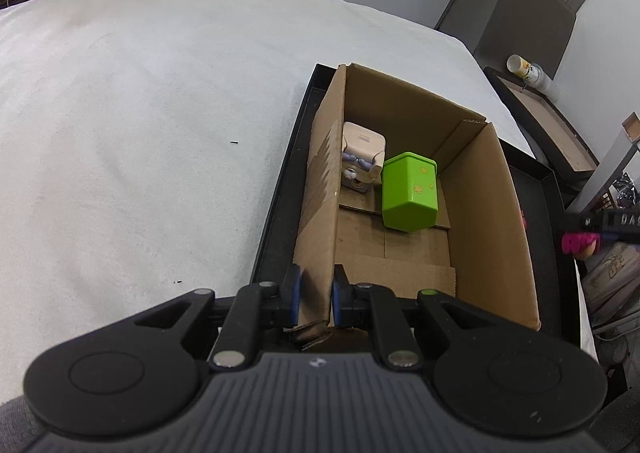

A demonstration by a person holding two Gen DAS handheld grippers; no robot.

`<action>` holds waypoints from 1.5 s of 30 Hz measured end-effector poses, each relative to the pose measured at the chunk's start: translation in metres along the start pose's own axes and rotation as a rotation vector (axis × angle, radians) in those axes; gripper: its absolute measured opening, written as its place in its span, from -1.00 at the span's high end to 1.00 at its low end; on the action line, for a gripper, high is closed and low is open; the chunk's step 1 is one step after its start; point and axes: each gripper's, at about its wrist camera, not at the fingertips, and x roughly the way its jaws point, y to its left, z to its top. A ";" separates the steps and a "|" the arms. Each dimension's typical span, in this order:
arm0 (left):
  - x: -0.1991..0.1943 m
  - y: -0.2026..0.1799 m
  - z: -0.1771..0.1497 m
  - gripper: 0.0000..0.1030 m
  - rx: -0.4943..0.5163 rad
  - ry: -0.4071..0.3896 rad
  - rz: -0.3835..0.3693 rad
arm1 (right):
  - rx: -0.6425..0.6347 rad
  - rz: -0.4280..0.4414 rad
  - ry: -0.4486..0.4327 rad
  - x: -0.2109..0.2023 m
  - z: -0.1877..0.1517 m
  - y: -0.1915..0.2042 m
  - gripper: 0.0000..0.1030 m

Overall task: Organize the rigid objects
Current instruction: 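Carry the pink dinosaur into the box and open the right gripper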

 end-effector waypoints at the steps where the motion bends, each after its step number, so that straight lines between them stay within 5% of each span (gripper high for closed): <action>1: 0.000 0.000 0.000 0.72 -0.001 0.000 -0.002 | -0.007 0.002 -0.005 -0.003 0.003 0.005 -0.23; 29: 0.002 0.015 -0.002 0.69 -0.025 -0.002 -0.081 | -0.152 0.086 -0.019 0.016 0.064 0.129 -0.24; 45: 0.002 0.019 -0.003 0.68 -0.037 -0.004 -0.098 | -0.104 0.072 -0.039 0.013 0.068 0.129 -0.28</action>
